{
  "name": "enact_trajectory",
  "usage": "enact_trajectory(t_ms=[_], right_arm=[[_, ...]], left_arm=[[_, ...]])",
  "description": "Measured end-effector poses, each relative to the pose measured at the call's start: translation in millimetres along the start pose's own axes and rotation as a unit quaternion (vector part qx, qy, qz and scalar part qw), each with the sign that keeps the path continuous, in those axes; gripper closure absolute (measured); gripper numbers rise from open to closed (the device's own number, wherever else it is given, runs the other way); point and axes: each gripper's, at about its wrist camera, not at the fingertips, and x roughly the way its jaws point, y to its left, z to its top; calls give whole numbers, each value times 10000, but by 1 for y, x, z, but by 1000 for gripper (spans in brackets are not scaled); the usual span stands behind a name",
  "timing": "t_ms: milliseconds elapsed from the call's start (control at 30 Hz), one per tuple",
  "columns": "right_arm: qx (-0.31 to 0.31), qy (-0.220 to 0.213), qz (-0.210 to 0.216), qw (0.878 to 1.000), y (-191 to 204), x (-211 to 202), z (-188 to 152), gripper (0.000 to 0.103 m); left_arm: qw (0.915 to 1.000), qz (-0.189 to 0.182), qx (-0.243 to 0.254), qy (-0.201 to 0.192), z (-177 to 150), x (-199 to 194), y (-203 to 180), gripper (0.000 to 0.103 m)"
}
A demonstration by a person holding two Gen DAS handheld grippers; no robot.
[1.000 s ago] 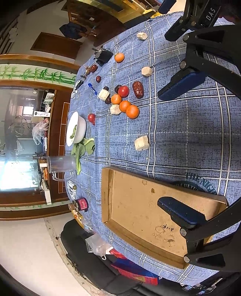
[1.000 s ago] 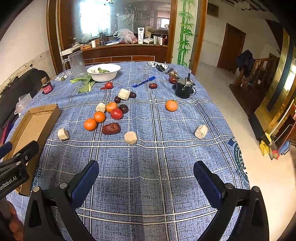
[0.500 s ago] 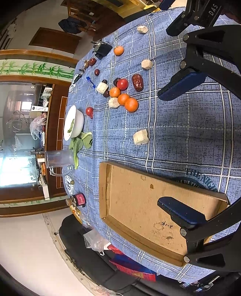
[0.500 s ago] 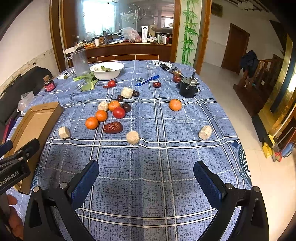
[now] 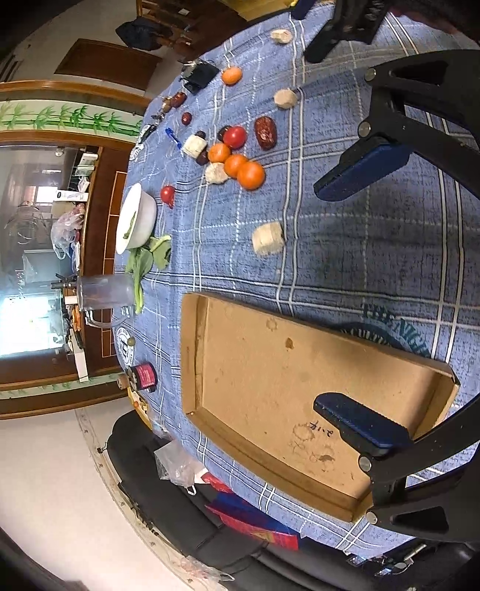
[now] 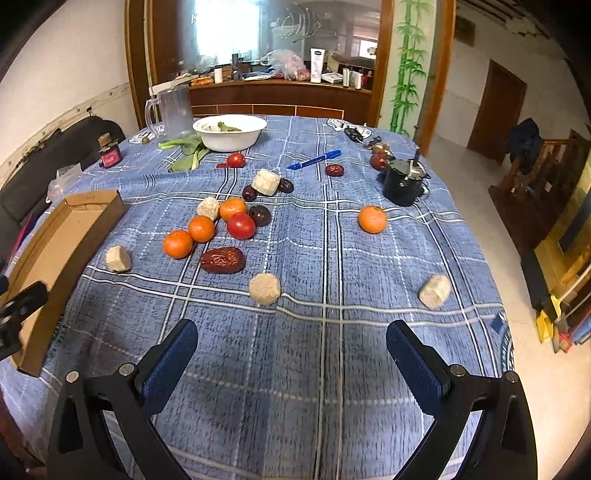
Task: Organize fruits
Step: 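Grasp the round tan ball with the right tool while the left tool grasps a beige cube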
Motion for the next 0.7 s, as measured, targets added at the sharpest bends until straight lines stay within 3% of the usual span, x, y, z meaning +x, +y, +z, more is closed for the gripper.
enact_trajectory(t_ms=[100, 200, 267, 467, 633, 700], right_arm=[[-198, -117, 99, 9997, 4, 8, 6, 1], [-338, -172, 349, 9987, 7, 17, 15, 11], [-391, -78, 570, 9976, 8, 27, 19, 27], [-383, 422, 1097, 9923, 9, 63, 25, 54], [-503, 502, 1168, 9906, 12, 76, 25, 57], [-598, 541, 1112, 9905, 12, 77, 24, 65]], left_arm=[[10000, -11, 43, 24, -3, 2, 1, 0], [9999, -37, 84, 68, -4, 3, 0, 0], [9999, -53, 112, 80, -5, 4, -1, 0], [9993, -168, 249, 222, -7, 10, -8, 0], [9985, -321, 259, 368, -5, 19, -14, 0], [9981, -358, 299, 399, -4, 21, -17, 0]])
